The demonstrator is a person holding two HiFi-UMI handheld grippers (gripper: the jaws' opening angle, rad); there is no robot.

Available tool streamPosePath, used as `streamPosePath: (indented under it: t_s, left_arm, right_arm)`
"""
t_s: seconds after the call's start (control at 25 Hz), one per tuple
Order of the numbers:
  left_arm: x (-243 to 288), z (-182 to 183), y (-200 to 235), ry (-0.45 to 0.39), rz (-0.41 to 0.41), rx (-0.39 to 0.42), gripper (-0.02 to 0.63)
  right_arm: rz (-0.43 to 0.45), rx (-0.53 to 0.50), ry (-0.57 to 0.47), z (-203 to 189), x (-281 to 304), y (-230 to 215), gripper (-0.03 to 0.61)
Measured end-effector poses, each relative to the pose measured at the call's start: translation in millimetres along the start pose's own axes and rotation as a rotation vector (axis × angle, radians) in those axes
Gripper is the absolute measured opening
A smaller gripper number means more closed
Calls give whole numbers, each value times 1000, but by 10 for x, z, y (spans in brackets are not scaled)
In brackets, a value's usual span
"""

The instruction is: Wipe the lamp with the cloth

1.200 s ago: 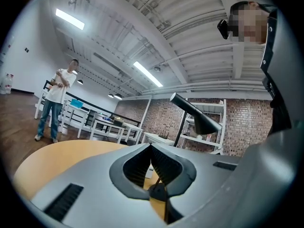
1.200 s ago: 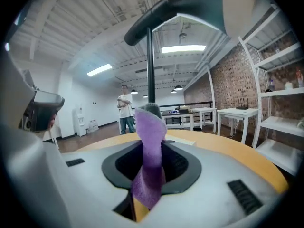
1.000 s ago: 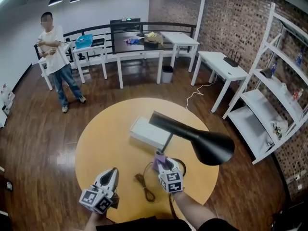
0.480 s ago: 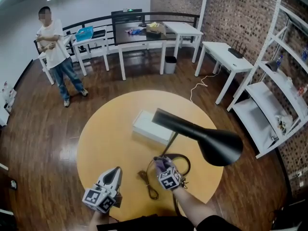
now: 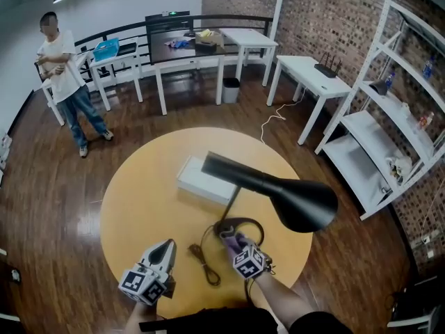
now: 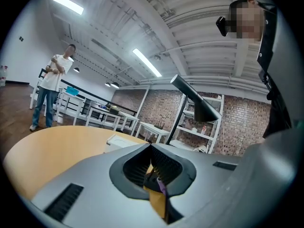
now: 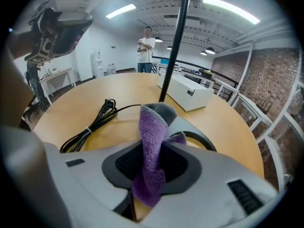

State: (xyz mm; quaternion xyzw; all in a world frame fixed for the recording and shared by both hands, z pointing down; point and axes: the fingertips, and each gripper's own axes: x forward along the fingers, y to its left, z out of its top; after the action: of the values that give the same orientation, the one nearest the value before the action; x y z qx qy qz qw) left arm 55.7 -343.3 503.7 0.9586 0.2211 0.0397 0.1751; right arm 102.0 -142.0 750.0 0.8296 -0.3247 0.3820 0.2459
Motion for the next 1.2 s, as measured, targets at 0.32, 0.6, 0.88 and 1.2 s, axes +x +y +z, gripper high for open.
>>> streamPosePath:
  t_s: [0.32, 0.6, 0.88, 1.2]
  left_arm:
    - [155, -90, -167, 9, -28, -2, 2]
    - [189, -190, -409, 8, -6, 12, 2]
    - [118, -252, -729, -21, 88, 38, 1]
    - [-61, -268, -981, -61, 135, 11, 1]
  right_arm:
    - [35, 136, -4, -455, -107, -238, 101]
    - [22, 82, -9, -672, -180, -438, 101]
    - [29, 54, 7, -804, -201, -805, 100]
    - [8, 51, 82, -738, -312, -1048, 100]
